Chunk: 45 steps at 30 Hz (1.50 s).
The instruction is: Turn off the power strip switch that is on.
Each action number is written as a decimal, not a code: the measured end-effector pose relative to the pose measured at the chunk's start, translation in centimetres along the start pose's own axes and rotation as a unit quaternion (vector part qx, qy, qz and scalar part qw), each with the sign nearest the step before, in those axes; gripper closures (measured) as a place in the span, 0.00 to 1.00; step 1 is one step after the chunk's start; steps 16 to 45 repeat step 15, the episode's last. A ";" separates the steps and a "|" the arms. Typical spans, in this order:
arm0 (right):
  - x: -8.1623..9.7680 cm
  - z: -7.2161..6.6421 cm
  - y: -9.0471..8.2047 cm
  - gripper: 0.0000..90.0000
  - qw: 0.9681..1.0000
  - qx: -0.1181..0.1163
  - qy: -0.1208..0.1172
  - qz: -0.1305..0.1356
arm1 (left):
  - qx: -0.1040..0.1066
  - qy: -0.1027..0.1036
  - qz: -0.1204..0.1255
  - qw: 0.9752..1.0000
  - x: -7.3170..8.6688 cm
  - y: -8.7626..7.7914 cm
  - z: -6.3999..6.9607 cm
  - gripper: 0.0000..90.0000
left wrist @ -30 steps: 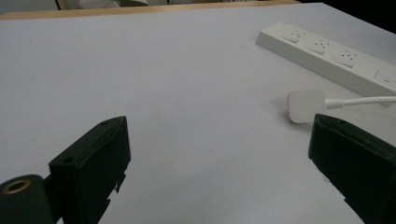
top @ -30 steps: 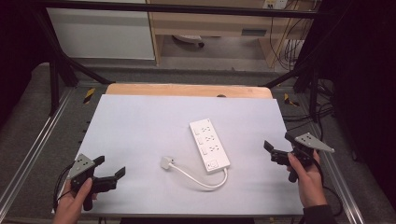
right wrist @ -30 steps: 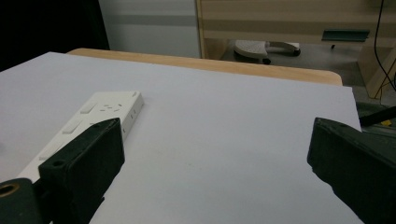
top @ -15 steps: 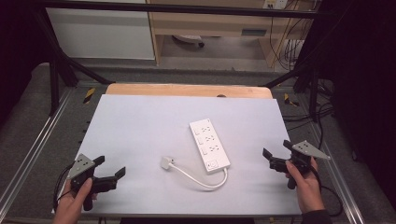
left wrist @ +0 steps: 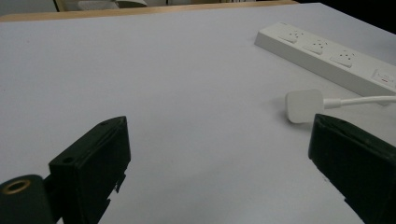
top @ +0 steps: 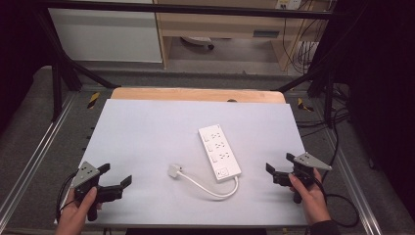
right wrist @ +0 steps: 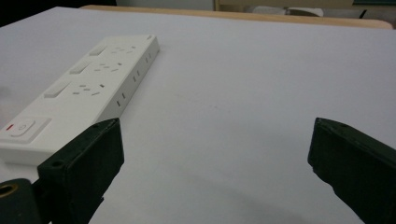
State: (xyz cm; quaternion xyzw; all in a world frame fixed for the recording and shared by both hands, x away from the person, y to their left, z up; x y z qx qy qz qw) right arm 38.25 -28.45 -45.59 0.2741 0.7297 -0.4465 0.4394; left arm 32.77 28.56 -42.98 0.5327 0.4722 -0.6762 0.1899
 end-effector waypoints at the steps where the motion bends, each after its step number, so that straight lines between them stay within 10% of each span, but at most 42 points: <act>1: 0.2 -0.1 0.2 0.05 1.000 -0.002 0.000 -0.003 | 0.000 0.000 0.000 1.000 0.0 0.0 0.0 0.06; 14: 0.9 -2.1 2.8 0.04 0.998 -0.016 -0.015 -0.052 | 0.002 0.003 0.001 1.000 0.0 0.0 0.0 0.06; 45: 0.9 -2.1 2.9 0.04 0.998 -0.013 -0.015 -0.053 | 0.002 0.003 0.001 1.000 -0.1 0.0 0.0 0.06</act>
Point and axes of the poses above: each handheld gripper's, and its own axes: y roughly forward along the jaws, x roughly out of its underside, z roughly to its right, the point moved 3 cm from there along y, roughly forward along the jaws, and after that the axes turned 7 degrees about y, right-handed, at the moved point
